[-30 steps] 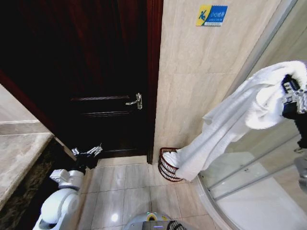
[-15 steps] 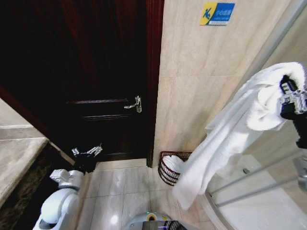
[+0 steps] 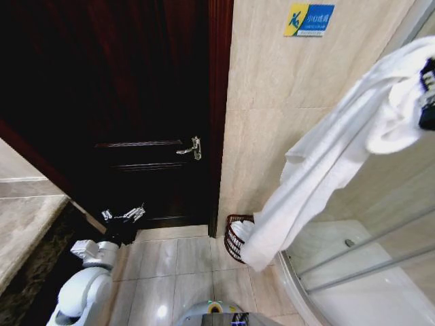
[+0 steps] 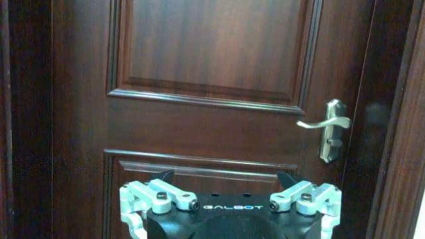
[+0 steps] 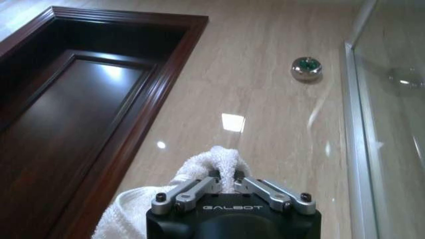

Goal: Discard the used towel into the hamper.

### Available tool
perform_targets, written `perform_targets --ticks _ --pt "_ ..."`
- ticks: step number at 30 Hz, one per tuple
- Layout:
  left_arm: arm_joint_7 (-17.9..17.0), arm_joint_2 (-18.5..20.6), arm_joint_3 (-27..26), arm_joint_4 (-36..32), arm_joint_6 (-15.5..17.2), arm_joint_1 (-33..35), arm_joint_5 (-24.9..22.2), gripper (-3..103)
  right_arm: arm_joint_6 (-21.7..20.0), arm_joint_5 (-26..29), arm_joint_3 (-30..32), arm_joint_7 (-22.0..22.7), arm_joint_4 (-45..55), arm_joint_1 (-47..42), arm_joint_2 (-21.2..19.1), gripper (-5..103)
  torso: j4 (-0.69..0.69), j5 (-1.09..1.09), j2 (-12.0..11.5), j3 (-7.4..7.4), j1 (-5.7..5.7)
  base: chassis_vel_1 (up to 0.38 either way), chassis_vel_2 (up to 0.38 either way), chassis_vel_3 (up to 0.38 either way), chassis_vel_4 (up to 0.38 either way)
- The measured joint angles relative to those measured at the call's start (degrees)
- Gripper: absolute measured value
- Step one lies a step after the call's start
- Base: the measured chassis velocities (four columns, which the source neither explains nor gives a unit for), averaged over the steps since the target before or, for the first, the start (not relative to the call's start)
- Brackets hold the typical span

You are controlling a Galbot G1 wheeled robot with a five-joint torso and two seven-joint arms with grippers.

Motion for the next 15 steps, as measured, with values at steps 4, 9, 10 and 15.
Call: perform_targets --ticks 4,9,10,15 --pt "0.00 0.00 0.00 0.00 0.00 0.00 0.00 100 -0.26 0.33 -0.23 0.27 -2.83 1.80 -3.18 4 0.00 0.01 0.00 0.00 0.00 0.000 0.000 0.000 0.000" --pt "0.00 0.00 0.00 -0.01 0.00 0.00 0.00 100 -0.29 0.44 -0.23 0.42 -6.63 3.28 -7.53 4 -0.01 0.01 0.00 0.00 0.00 0.000 0.000 0.000 0.000" --pt "0.00 0.00 0.00 0.00 0.00 0.00 0.00 100 -0.29 0.52 -0.24 0.43 -7.40 3.66 -8.44 4 -0.01 0.00 0.00 0.00 0.00 0.000 0.000 0.000 0.000" --pt "0.00 0.00 0.00 0.00 0.00 0.00 0.00 100 -0.32 1.18 -0.21 0.48 -9.83 5.03 -11.38 4 0.00 -0.01 0.00 0.00 0.00 0.000 0.000 0.000 0.000"
